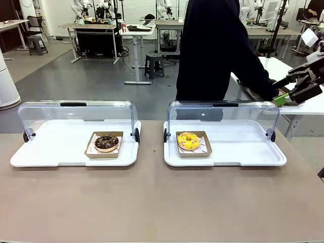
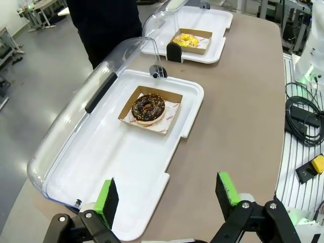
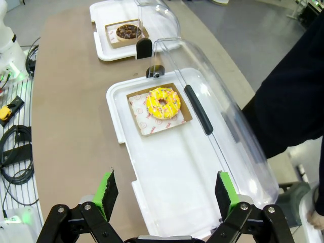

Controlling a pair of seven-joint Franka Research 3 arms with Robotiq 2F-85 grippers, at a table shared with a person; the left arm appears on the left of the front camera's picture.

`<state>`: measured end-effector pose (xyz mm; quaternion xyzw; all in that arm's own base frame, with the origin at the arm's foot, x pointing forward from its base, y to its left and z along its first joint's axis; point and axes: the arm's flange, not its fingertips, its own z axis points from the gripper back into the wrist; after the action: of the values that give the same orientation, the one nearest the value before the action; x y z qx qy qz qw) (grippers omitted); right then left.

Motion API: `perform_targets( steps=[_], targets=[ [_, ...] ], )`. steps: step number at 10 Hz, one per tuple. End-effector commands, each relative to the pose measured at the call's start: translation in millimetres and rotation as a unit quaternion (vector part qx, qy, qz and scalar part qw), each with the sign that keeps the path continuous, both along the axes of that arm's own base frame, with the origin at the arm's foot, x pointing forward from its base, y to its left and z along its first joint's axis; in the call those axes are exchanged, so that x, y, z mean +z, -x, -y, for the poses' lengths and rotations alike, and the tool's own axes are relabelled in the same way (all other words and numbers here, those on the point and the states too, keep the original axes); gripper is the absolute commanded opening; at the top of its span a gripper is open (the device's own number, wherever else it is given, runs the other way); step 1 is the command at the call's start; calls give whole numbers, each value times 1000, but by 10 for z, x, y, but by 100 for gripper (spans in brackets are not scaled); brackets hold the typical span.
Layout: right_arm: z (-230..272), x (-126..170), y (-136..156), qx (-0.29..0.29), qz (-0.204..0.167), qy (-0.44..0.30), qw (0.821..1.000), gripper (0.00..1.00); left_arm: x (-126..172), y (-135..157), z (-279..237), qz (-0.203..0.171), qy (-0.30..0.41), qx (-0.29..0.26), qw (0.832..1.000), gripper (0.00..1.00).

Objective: Provide the desired donut to the person.
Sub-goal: Place the picked Paper togo box onto the Handle tray extended by the person.

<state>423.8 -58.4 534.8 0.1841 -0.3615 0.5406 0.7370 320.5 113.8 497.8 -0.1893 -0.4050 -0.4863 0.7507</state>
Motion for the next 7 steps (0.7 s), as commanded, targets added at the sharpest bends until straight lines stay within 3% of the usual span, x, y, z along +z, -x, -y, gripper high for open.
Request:
perform_targets(
  steps=[1, 7],
  targets=[
    [-10, -4, -10, 4, 1, -6, 1000, 100, -1, 4, -24, -2, 2, 6, 1000, 100],
    [-10, -4, -10, 4, 1, -6, 1000, 100, -1, 4, -24, -2, 2, 6, 1000, 100]
  ],
)
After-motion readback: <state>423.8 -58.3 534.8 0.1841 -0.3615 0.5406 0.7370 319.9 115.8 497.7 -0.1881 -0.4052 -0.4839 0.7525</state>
